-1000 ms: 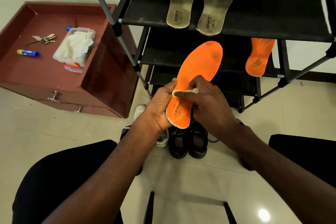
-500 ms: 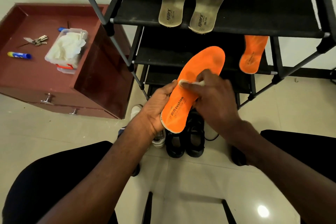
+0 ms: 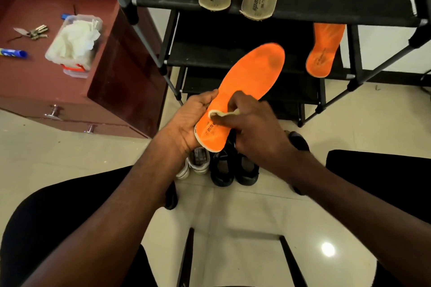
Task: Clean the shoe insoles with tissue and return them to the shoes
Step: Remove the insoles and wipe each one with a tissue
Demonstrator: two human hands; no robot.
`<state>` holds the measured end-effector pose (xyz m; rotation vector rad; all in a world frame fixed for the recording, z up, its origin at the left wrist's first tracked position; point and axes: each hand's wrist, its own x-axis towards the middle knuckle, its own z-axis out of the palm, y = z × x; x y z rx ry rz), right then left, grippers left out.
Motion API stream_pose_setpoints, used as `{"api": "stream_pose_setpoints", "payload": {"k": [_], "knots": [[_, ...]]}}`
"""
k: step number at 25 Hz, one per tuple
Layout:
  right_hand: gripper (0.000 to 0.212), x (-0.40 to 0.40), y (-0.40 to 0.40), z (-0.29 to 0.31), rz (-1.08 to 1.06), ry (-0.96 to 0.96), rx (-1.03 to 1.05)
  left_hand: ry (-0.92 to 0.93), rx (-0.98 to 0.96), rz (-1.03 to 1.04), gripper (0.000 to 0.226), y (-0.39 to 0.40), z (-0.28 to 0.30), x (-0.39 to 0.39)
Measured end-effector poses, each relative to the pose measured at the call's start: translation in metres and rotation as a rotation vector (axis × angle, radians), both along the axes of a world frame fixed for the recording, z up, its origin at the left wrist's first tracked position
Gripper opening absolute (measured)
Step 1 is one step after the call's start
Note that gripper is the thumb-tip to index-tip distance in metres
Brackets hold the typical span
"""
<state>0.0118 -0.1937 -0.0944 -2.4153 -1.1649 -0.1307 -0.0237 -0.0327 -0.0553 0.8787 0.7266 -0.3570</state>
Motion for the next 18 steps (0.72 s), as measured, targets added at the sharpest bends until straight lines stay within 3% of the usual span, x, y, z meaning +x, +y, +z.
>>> {"api": "stream_pose_setpoints", "payload": {"k": [1, 4, 8, 11, 15, 18], "knots": [[0.048, -0.001, -0.001, 0.0, 0.03, -0.003, -0.023, 0.002, 0.002, 0.003, 0.032, 0.0, -0.002, 0.0], [0.046, 0.01, -0.001, 0.008, -0.175, -0.031, -0.032, -0.033, -0.002, -0.025, 0.033, 0.0, -0.001, 0.001], [0.047, -0.001, -0.001, 0.006, -0.082, -0.046, -0.062, -0.026, 0.024, 0.012, 0.031, 0.001, 0.001, 0.001], [0.045, 0.008, 0.0, 0.009, -0.218, -0.033, -0.053, -0.036, 0.046, 0.002, 0.031, 0.004, -0.002, 0.004], [0.046, -0.002, -0.003, 0.001, -0.093, -0.047, -0.063, 0.002, 0.031, 0.016, 0.031, -0.001, 0.004, 0.002], [0.047, 0.009, -0.004, 0.004, -0.222, -0.02, -0.018, -0.002, 0.054, 0.034, 0.028, 0.002, 0.003, 0.003]]}}
